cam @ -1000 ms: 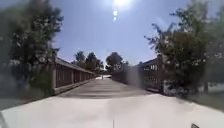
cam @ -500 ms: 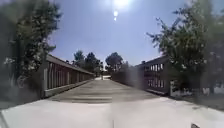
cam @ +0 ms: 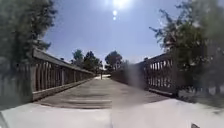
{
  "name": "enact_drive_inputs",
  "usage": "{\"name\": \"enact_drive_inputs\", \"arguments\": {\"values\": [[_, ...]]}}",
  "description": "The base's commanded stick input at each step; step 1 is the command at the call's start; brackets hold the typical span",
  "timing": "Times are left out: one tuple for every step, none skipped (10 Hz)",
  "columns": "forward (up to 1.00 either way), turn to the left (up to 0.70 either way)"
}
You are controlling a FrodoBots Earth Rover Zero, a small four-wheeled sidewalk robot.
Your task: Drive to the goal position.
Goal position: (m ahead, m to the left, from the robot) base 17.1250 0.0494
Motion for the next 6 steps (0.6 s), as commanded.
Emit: {"name": "enact_drive_inputs", "arguments": {"values": [[0.7,0.0],[0.7,0.0],[0.7,0.0],[0.7,0.0],[0.7,0.0],[0.7,0.0]]}}
